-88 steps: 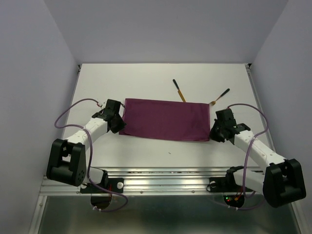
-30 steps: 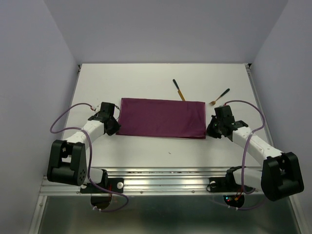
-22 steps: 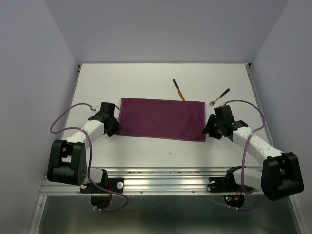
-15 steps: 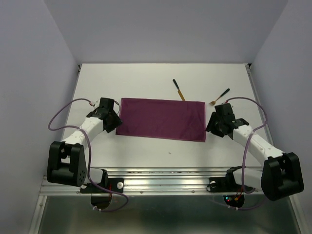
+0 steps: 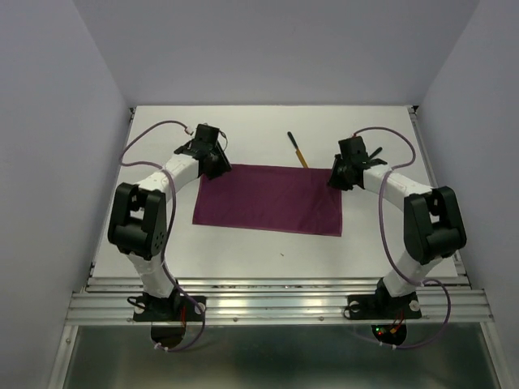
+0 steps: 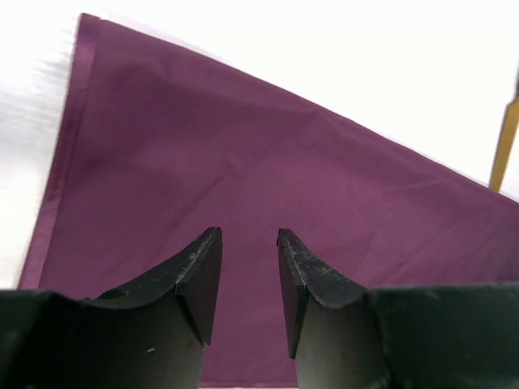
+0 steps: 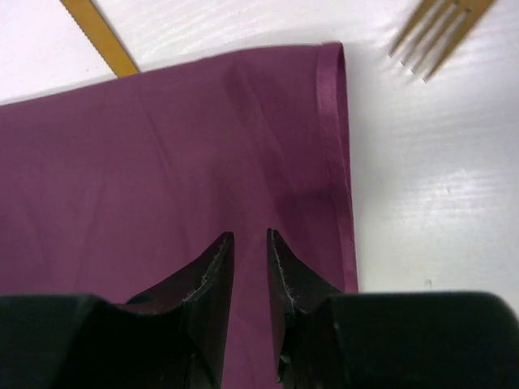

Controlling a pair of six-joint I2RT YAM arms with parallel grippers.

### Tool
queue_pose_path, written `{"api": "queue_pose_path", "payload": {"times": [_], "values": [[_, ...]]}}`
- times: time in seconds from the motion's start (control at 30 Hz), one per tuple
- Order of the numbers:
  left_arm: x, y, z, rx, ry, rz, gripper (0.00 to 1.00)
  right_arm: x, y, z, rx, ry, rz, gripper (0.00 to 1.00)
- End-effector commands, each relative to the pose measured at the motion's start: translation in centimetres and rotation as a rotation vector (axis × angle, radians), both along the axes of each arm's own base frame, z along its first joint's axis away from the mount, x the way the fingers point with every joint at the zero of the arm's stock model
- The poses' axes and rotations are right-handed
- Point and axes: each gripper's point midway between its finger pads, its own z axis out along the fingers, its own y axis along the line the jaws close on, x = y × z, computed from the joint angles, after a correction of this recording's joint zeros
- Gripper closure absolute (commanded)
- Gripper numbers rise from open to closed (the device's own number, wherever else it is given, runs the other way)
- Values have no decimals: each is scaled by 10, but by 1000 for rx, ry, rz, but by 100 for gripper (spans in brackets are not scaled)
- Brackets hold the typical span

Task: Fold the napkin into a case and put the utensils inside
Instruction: Move the rectangle-folded napkin to the center of the board.

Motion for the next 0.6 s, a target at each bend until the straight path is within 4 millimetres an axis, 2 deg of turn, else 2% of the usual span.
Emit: {"api": "queue_pose_path", "payload": {"times": [0.0,0.13,0.17,0.3,0.33,0.4,0.43,0.5,0.53,0.57], "values": [[32,-16,4,-30,-28,-52,56,37,7,10,-1,-67,32,72],[45,-21,-24,-21,9,-52,56,48,12,-12,-5,-19,53,72],[44,-20,-38,-11,43,-50,56,48,14,-17,-1,-8,60,73],[32,-17,-62,-4,95,-44,56,40,28,-32,44,29,107,74],[20,-13,-74,3,126,-39,56,35,27,-36,45,35,105,74],[11,-9,-75,7,124,-32,56,26,31,-39,47,45,118,74],[-3,-5,-88,15,159,-28,56,19,30,-44,47,60,118,74],[-16,-2,-92,16,178,-25,57,9,32,-49,49,74,130,73],[-30,1,-102,20,214,-25,57,3,30,-53,45,86,127,74],[-36,0,-101,5,220,-35,57,-7,31,-57,42,97,135,74]]}}
